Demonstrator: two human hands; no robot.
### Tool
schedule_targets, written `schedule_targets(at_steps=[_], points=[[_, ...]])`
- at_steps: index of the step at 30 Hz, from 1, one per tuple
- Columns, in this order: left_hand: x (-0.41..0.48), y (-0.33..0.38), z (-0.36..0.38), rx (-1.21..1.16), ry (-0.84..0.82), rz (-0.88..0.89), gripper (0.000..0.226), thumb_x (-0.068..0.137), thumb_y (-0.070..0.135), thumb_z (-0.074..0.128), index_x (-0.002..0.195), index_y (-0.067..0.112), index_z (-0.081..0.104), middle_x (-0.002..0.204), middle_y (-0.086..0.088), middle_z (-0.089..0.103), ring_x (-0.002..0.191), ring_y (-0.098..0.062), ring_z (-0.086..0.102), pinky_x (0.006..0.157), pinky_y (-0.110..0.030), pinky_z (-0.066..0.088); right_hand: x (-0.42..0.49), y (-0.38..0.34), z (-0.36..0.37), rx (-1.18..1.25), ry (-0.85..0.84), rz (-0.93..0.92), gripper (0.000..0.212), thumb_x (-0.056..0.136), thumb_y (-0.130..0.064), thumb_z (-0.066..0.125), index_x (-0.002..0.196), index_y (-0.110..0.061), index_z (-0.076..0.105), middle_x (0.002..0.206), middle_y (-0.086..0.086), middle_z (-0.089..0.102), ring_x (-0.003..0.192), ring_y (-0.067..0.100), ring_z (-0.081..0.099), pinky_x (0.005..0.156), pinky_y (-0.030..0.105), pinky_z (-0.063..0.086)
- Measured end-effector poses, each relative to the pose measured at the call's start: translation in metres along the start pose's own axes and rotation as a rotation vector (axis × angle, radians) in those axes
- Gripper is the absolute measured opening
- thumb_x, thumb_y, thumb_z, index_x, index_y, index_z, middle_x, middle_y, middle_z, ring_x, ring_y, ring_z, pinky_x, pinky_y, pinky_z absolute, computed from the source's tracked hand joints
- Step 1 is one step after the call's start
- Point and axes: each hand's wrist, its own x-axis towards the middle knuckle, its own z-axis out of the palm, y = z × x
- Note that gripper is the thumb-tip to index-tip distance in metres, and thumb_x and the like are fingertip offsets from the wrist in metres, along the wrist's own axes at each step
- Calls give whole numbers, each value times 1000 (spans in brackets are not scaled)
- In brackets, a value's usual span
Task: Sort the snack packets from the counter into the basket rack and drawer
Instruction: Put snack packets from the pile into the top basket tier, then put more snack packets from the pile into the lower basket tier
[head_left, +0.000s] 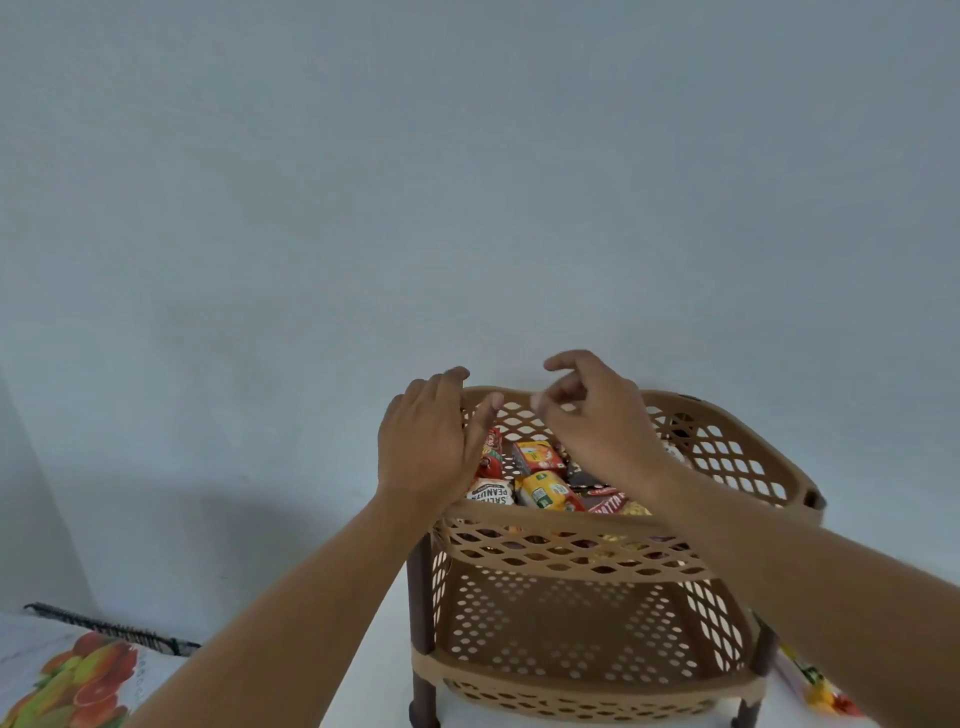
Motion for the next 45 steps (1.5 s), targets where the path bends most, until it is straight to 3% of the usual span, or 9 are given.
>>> schedule_targets(at_steps=[7,11,14,17,21,24,32,38,45], points=[[-95,54,-11,-269,133,180,47,98,52,35,119,16,56,112,0,64,106,-16,57,89,-31,41,-119,20,-78,16,282,23,31,84,-16,73,109,-30,61,89,-14,70,86,0,67,68,10,50],[-173,77,7,-417,33,193,43,98,54,36,118,20,54,110,6,62,106,-6,53,86,-31,46,-185,46,-98,-124,371,91,32,82,-9,73,96,-35,59,87,-18,66,86,1,63,65,11,47],[-221,89,27,-452,-138,147,48,96,59,37,123,23,52,113,6,63,107,-12,58,83,-41,52,-232,68,-95,-250,274,120,32,79,-13,75,98,-34,59,98,-22,63,93,-5,59,64,10,45],[-258,101,44,-457,-290,36,65,94,64,39,140,18,40,132,1,59,118,-16,55,95,-39,49,-274,97,-91,-287,120,258,41,79,-20,77,104,-45,55,109,-32,58,93,-2,62,56,10,45],[-297,123,62,-360,-516,-43,79,90,75,23,150,23,25,150,1,42,135,-16,42,108,-39,40,-322,138,-96,-365,-13,381,37,83,-25,74,114,-38,56,122,-22,59,103,7,62,80,24,49],[-314,142,78,-301,-671,-41,89,83,81,4,154,27,8,159,7,23,144,-10,25,116,-35,27,-351,168,-111,-408,-82,459,35,86,-29,71,118,-32,58,131,-18,55,106,8,62,90,22,44],[-353,204,141,-236,-836,-130,86,87,76,17,155,24,5,161,5,20,147,-13,22,119,-33,22,-388,254,-169,-472,-275,607,40,91,-37,61,130,-32,51,151,-16,37,135,7,41,102,19,31],[-379,243,184,-27,-929,-13,85,88,76,12,156,25,6,164,7,3,149,-10,-6,120,-33,-5,-385,312,-207,-461,-343,598,44,92,-36,60,134,-28,50,155,-9,34,140,11,36,108,22,28],[-381,247,187,36,-922,-18,79,90,74,17,156,31,11,162,15,-4,148,-4,-12,120,-32,-4,-335,359,-219,-450,-362,540,49,91,-35,61,136,-20,49,153,-1,39,139,18,37,110,31,31]])
